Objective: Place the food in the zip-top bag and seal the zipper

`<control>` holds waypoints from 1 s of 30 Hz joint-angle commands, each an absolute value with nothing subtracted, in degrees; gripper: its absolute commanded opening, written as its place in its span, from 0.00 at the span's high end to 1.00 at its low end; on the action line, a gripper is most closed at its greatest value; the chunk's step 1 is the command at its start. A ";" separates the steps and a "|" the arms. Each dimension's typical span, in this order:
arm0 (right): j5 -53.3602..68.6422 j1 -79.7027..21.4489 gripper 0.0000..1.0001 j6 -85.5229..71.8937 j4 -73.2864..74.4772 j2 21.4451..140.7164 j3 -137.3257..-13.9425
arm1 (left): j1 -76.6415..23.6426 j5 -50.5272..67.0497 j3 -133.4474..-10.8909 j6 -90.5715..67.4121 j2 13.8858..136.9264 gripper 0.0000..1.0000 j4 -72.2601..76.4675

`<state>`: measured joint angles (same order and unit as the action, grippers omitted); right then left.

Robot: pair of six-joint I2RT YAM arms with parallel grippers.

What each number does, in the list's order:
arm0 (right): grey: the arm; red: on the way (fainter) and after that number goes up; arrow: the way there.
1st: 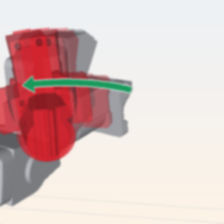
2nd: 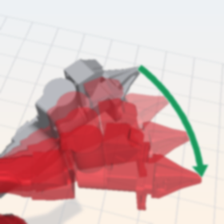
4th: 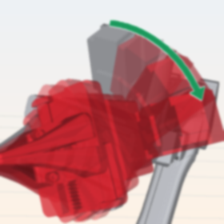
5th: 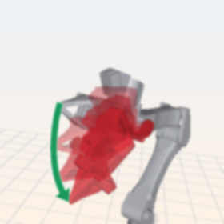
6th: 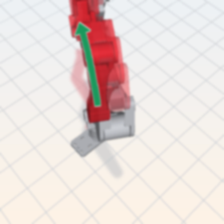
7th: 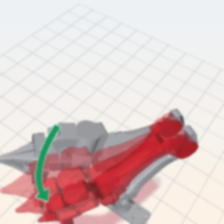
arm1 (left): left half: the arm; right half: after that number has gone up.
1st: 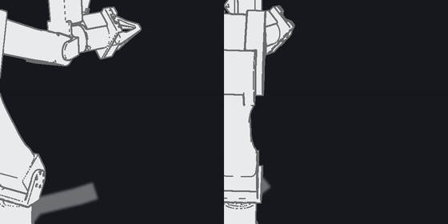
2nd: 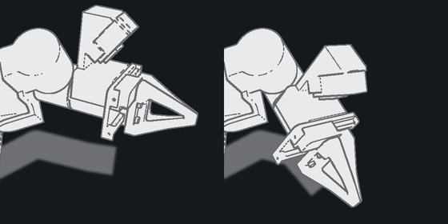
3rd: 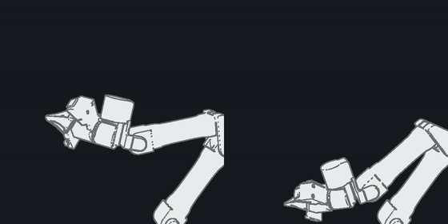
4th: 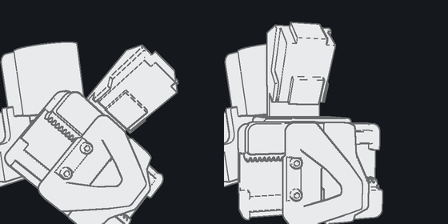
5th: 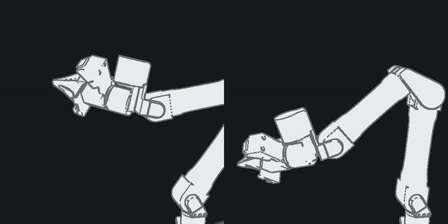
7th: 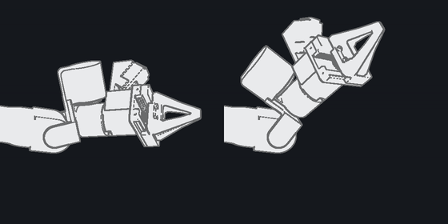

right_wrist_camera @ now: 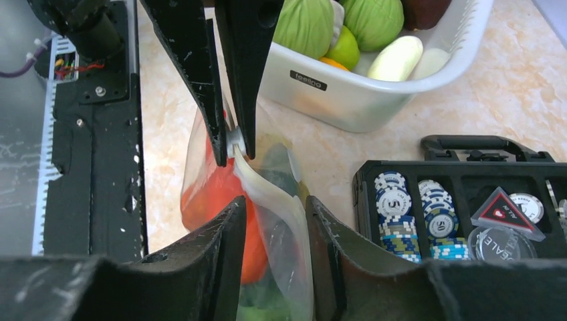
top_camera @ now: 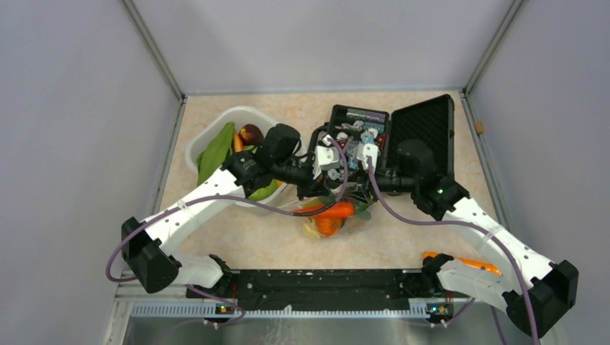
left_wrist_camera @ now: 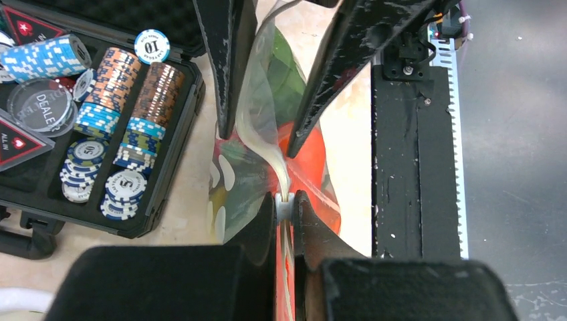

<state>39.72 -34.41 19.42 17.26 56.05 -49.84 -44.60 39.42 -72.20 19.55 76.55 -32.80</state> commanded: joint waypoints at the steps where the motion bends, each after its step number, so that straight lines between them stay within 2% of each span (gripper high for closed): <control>1: 42.18 -36.03 0.65 21.37 16.95 57.14 -52.81 | -44.94 40.97 -74.97 19.41 75.86 1.00 -28.48; 4: 42.04 -36.04 0.68 21.52 16.76 57.14 -52.89 | -44.95 40.97 -74.68 19.42 75.59 1.00 -28.48; 9: 41.33 -36.04 0.83 22.02 16.90 56.68 -52.70 | -44.97 39.73 -74.61 20.06 75.74 1.00 -29.42; 12: 39.49 -36.05 0.86 22.05 16.51 55.75 -52.05 | -44.95 38.69 -74.29 20.64 75.65 1.00 -30.29; 14: 37.96 -36.06 0.93 22.12 15.88 54.75 -51.50 | -44.96 38.13 -74.12 21.03 75.47 1.00 -30.72; 18: 33.73 -36.04 0.94 22.24 15.03 52.86 -50.59 | -44.93 37.33 -73.44 21.59 74.68 1.00 -31.43; 20: 32.43 -36.04 1.00 22.23 14.86 52.27 -50.33 | -44.92 36.82 -72.86 21.69 74.11 1.00 -31.48; 30: 30.63 -36.04 1.00 22.62 16.58 51.05 -49.26 | -44.83 29.50 -71.20 22.62 72.53 1.00 -33.58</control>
